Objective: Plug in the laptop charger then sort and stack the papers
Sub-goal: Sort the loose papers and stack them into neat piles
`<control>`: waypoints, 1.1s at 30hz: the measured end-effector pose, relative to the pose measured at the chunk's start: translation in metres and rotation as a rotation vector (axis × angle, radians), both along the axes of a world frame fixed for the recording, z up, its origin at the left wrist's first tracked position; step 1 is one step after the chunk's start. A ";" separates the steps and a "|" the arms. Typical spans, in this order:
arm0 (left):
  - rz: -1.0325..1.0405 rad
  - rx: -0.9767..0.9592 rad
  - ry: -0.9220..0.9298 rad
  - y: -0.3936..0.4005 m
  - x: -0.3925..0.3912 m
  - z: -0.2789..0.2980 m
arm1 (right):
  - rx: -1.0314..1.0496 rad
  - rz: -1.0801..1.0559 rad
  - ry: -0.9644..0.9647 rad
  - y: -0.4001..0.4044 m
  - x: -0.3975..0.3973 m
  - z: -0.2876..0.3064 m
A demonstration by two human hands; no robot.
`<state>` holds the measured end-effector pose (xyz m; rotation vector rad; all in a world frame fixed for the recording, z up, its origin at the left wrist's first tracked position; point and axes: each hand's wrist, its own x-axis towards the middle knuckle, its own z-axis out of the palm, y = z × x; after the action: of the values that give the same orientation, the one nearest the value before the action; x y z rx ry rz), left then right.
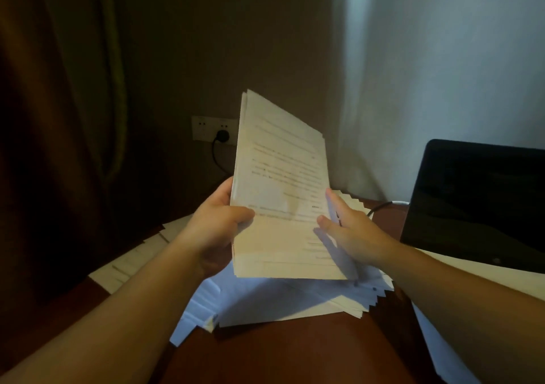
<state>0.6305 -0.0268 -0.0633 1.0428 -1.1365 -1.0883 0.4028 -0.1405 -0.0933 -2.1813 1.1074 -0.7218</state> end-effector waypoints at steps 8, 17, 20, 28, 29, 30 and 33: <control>0.147 -0.068 -0.042 0.015 -0.001 -0.004 | 0.253 -0.147 -0.295 0.004 0.008 0.036; 0.271 -0.128 -0.039 0.027 -0.020 -0.001 | 0.285 -0.149 -0.454 0.050 0.000 0.058; 0.303 -0.133 -0.038 0.035 -0.027 0.000 | 0.264 -0.193 -0.525 0.070 -0.006 0.058; 0.312 -0.210 -0.008 0.079 -0.055 -0.003 | 0.180 -0.280 -0.653 0.136 -0.026 0.052; 0.309 -0.218 0.006 0.085 -0.058 -0.004 | 0.174 -0.282 -0.684 0.145 -0.029 0.050; 0.308 -0.218 0.021 0.090 -0.061 -0.007 | 0.167 -0.285 -0.708 0.152 -0.032 0.046; 0.348 -0.151 0.026 0.102 -0.069 -0.024 | 0.165 -0.288 -0.721 0.172 -0.039 0.027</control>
<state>0.5617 0.0756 -0.0870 1.0565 -0.9567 -0.7281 0.3641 0.0315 -0.0668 -1.4343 1.0361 -1.3511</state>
